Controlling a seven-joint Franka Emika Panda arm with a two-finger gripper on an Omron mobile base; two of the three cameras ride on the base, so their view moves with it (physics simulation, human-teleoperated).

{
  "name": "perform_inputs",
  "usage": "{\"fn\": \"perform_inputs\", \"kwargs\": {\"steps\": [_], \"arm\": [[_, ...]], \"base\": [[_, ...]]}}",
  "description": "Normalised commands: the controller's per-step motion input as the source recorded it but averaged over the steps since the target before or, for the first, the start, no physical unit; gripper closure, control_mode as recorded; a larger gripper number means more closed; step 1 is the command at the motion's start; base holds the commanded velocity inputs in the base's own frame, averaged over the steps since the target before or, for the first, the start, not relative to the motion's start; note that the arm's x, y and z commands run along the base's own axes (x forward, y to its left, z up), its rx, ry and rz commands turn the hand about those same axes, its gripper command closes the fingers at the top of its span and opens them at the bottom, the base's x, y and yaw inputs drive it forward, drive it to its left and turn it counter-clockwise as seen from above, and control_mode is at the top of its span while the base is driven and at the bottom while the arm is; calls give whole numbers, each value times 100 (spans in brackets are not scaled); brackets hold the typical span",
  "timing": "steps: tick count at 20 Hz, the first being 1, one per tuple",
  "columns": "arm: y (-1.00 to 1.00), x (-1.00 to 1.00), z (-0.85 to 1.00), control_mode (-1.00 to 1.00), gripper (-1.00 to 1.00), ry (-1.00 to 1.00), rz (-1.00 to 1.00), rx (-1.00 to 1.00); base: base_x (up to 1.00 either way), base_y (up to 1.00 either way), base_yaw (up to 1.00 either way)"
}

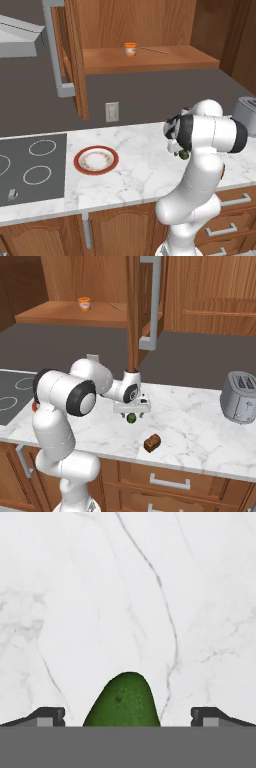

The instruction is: Pick the avocado and bread from the counter and place them on the plate. Then pick the jam from the cabinet and place it next to the plate. Lastly close the cabinet door.

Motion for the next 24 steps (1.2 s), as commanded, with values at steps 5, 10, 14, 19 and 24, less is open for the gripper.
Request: {"fn": "perform_inputs", "kwargs": {"steps": [5,10,14,19,24], "arm": [[-2,0,-32,-100,-100,7,0,0],[0,0,-29,-100,-100,7,0,0],[0,3,-32,-100,100,14,0,-1],[0,-4,-13,-100,100,17,0,2],[2,-27,33,-100,100,0,-2,11]], "base": [[0,0,0],[0,0,0],[0,0,0],[0,0,0],[0,0,0]]}}
